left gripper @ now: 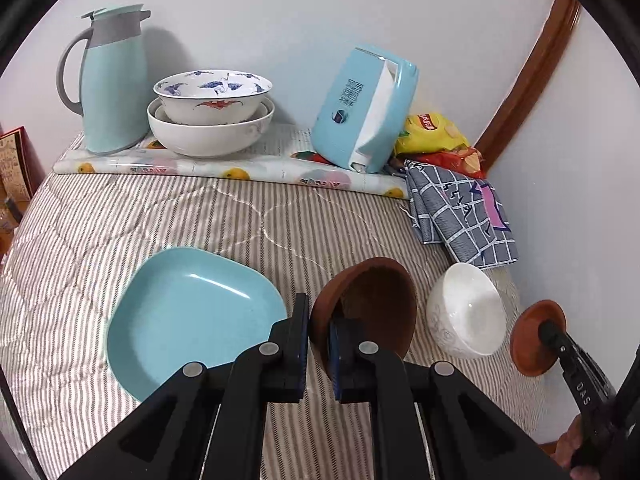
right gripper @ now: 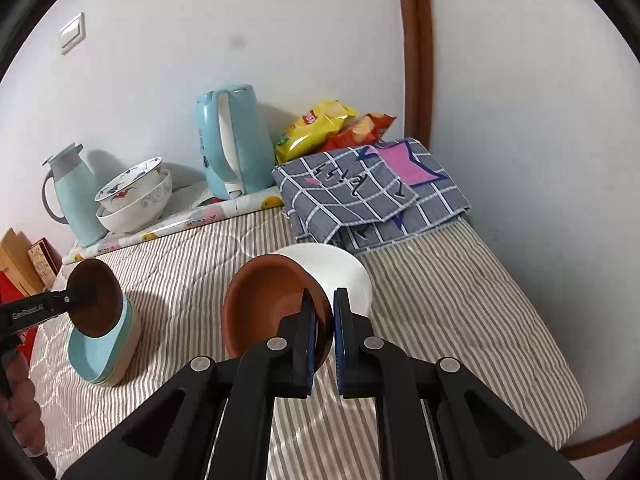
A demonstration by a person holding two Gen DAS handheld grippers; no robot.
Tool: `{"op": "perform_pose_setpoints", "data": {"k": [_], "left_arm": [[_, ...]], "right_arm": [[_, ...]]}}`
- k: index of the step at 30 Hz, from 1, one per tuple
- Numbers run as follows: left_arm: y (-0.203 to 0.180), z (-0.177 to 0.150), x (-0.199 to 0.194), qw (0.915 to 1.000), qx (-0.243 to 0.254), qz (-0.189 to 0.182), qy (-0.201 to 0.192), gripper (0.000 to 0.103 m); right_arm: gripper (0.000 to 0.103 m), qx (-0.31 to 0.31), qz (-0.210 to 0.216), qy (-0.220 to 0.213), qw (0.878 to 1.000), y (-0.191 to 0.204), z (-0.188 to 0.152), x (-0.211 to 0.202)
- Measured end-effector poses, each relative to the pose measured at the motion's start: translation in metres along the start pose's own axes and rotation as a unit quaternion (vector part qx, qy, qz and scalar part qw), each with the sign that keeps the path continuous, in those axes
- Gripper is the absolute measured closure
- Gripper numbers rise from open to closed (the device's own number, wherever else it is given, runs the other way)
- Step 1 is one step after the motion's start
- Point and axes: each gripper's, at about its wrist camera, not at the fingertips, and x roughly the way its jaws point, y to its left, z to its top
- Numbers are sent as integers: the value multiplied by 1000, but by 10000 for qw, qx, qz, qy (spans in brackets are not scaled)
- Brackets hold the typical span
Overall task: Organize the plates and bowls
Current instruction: 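Carry the brown bowl in the right tool over the white bowl, then lower the brown bowl into the white bowl and open the right tool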
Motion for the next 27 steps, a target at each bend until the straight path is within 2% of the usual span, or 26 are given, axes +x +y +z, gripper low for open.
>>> {"op": "perform_pose_setpoints", "data": {"k": [11, 17, 27], "left_arm": [[16, 9, 17, 9997, -169, 162, 45, 94], [15, 11, 30, 9996, -148, 185, 134, 94], [12, 10, 46, 9993, -109, 227, 274, 94]], "right_arm": [[95, 90, 329, 294, 9990, -4, 6, 46], [95, 227, 296, 528, 9979, -14, 5, 68], [95, -6, 205, 791, 9967, -3, 2, 95]]}}
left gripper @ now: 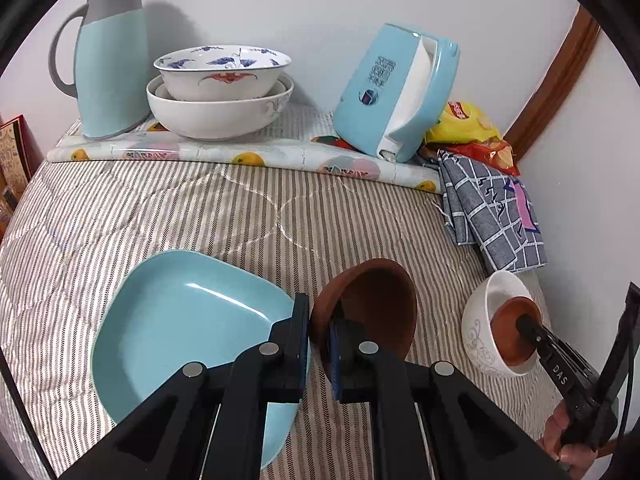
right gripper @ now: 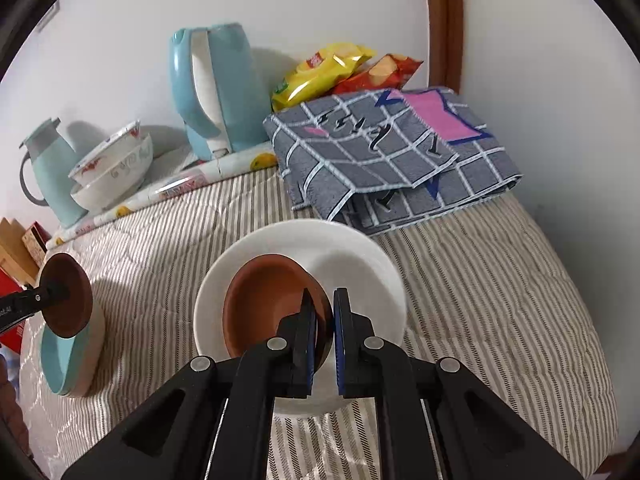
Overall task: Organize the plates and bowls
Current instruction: 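Lower the brown bowl into the white bowl and open the right tool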
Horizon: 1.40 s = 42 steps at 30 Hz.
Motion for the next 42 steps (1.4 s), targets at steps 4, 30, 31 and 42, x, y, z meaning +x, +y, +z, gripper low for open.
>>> {"op": "perform_pose_setpoints", "data": {"k": [4, 30, 31, 42], "left_arm": [[2, 1, 4, 10000, -7, 48, 29, 94], [5, 4, 12, 10000, -39, -29, 84, 94], [5, 4, 12, 9999, -44, -44, 89, 94], [11, 7, 8, 9999, -129, -112, 30, 94]], "right_arm": [[95, -76, -111, 48, 9999, 2, 1, 6], [93, -713, -599, 705, 9932, 12, 13, 40], [93, -728, -601, 715, 9930, 12, 14, 41], [86, -1207, -1110, 937, 9820, 19, 12, 52]]}}
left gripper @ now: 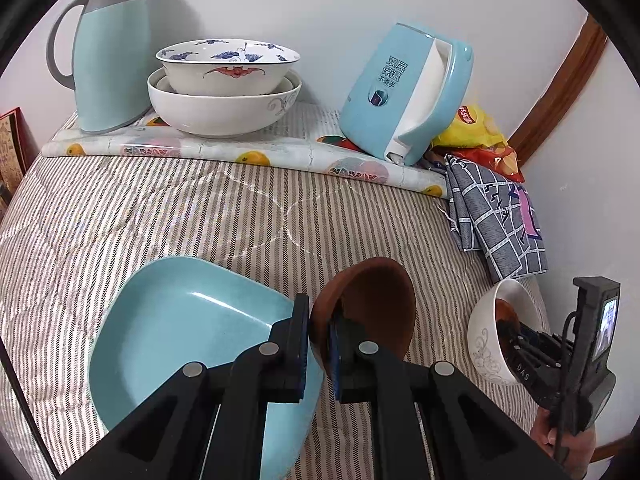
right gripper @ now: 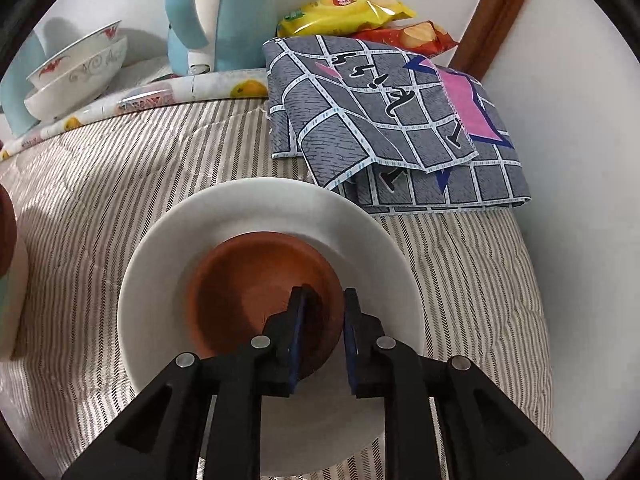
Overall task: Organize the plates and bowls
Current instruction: 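Lower the brown bowl into the white bowl and open the right tool, then carry the brown bowl in the left tool into the white bowl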
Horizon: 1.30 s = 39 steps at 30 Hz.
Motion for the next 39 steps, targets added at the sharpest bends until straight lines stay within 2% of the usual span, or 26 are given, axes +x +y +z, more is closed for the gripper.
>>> {"op": "perform_pose_setpoints", "data": {"k": [4, 7, 9, 14, 20, 26, 30, 39], "left_arm": [[1, 0, -1, 10000, 3, -15, 0, 94], [1, -1, -2, 10000, 5, -4, -2, 94], [1, -2, -3, 10000, 7, -5, -7, 94], [-1, -3, -9, 10000, 27, 0, -35, 94], [-8, -7, -21, 9999, 64, -56, -90, 94], [-26, -15, -36, 9996, 211, -106, -149, 94], [-40, -21, -46, 9992, 323, -138, -187, 94], [-77, -34, -54, 9976, 588, -337, -165, 94]], "right_arm": [[84, -117, -140, -30, 9998, 3, 0, 2], [78, -171, -141, -99, 9997, 2, -1, -2], [70, -178, -155, -171, 9996, 0, -2, -5], [64, -93, -65, -356, 9993, -1, -5, -18], [63, 212, 287, -658, 9972, -10, -12, -47], [63, 489, 355, -1017, 9930, -26, -24, -84], [63, 794, 571, -1193, 9880, -44, -39, -109], [63, 1337, 776, -1344, 9788, -78, -77, -143]]}}
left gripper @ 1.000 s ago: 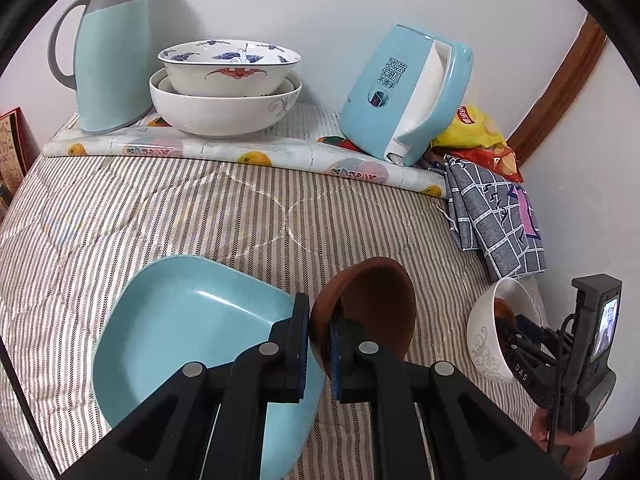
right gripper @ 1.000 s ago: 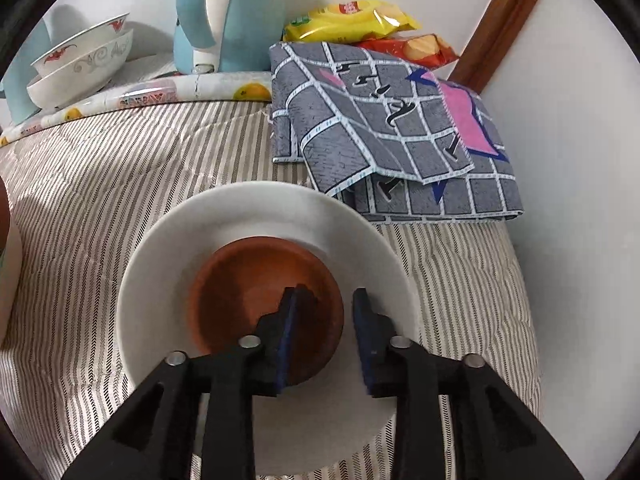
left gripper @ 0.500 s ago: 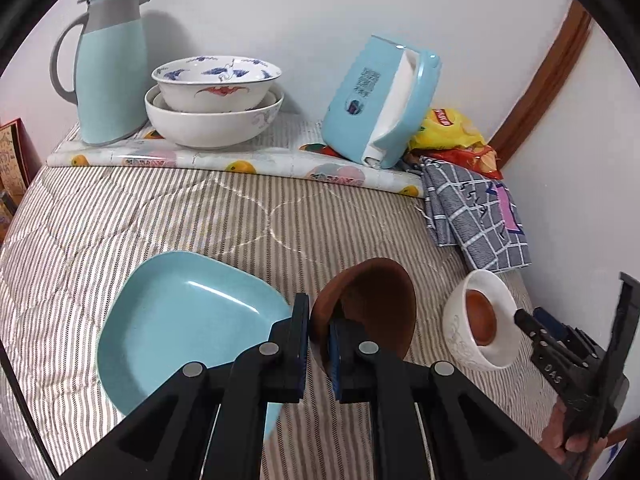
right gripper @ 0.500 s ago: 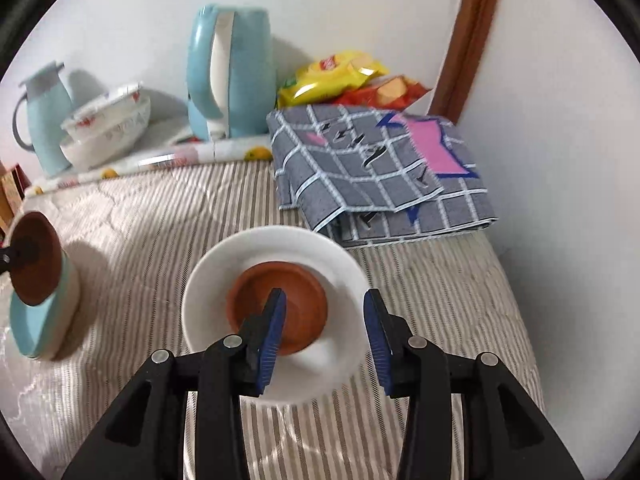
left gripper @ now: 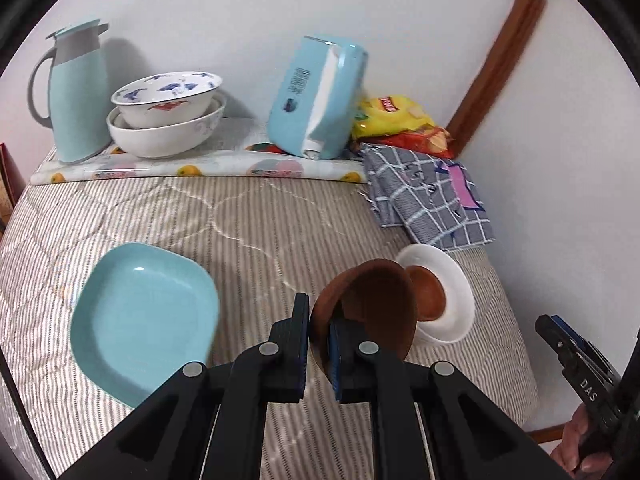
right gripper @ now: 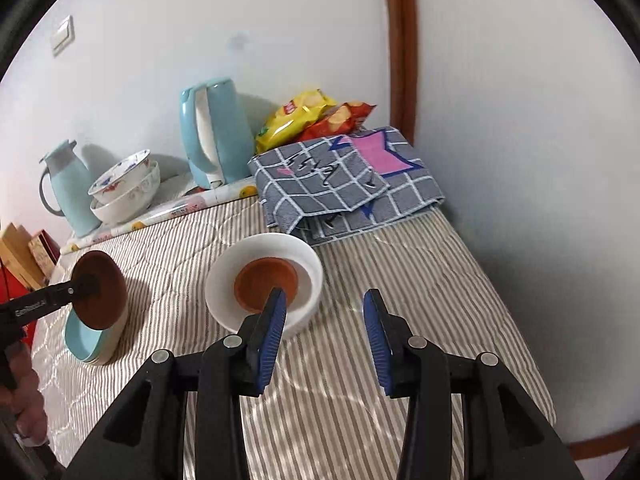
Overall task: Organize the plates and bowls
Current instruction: 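Carry the brown bowl in the left tool into the white bowl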
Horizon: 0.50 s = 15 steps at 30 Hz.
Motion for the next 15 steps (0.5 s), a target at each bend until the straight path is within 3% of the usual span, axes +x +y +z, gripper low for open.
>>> {"op": "perform_pose_setpoints", "data": {"k": [15], "left_arm": [[-42, -7, 12, 9992, 391, 13, 127, 94]], "right_arm": [[63, 517, -240, -30, 9984, -50, -28, -32]]}}
